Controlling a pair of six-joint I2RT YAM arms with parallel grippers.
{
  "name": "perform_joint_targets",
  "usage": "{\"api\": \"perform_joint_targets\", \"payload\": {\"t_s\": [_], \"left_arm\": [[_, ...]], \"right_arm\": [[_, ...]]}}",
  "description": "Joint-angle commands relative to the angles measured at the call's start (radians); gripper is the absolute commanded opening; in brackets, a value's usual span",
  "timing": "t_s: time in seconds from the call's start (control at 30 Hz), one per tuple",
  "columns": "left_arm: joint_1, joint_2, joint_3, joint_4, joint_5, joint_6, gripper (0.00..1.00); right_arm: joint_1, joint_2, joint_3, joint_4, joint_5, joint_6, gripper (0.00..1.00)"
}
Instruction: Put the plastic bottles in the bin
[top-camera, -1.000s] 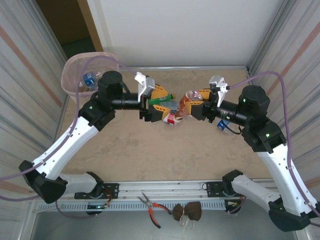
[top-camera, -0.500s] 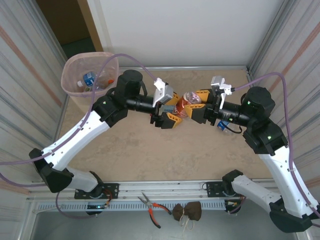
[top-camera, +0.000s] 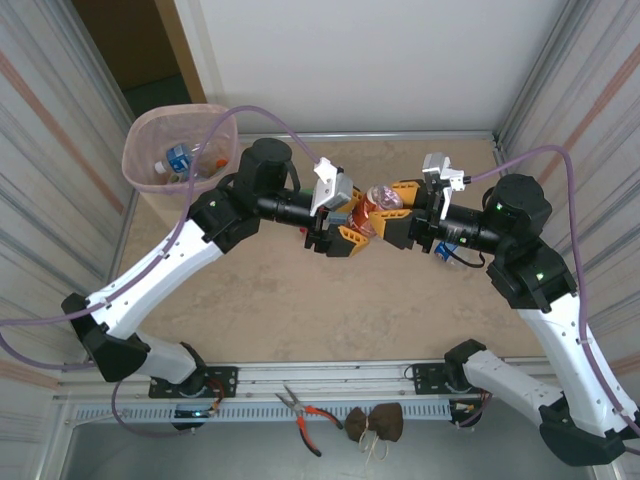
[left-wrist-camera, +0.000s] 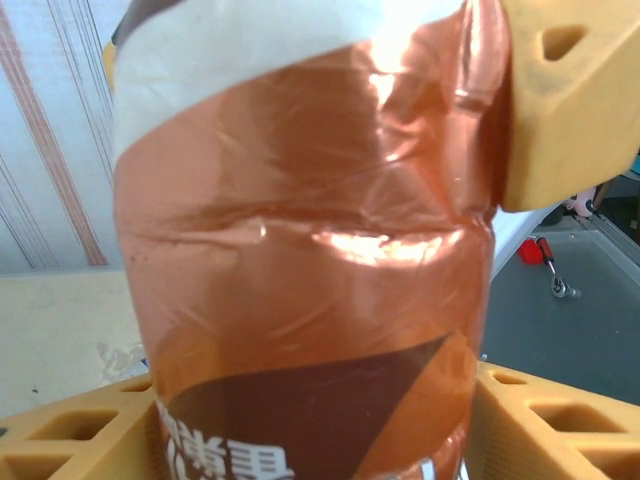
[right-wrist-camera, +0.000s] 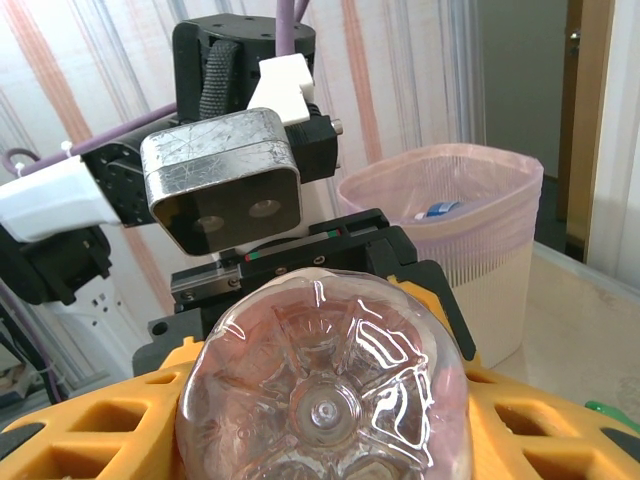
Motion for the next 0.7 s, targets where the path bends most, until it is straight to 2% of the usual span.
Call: {"api": "perform_joint_targets", "payload": {"t_s": [0.0,0.43,0.53,0.67], "left_arm": [[-0.011,0.002,0.035,-0.012,0.002,0.021,0.65],[-0.012,0.001,0.042,-0.021,-0.004,0.029,0.57],[-0.011,-0.005,0.039,-0.025,-0.029,0.038,0.55],[-0.012,-0.017,0.039,-0.040,-0.070,0.055,0.53]], "right_arm": [[0.007,-0.017,0.026,0.028,-0.016,0.011,0.49],[0.008,-0.017,0.024,0.021,-0.004,0.004,0.50],[0.009,-0.020,0.027,0.017,0.012,0.004,0.57],[0.009,-0.036,0.030,0.008,0.058,-0.001,0.75]]}}
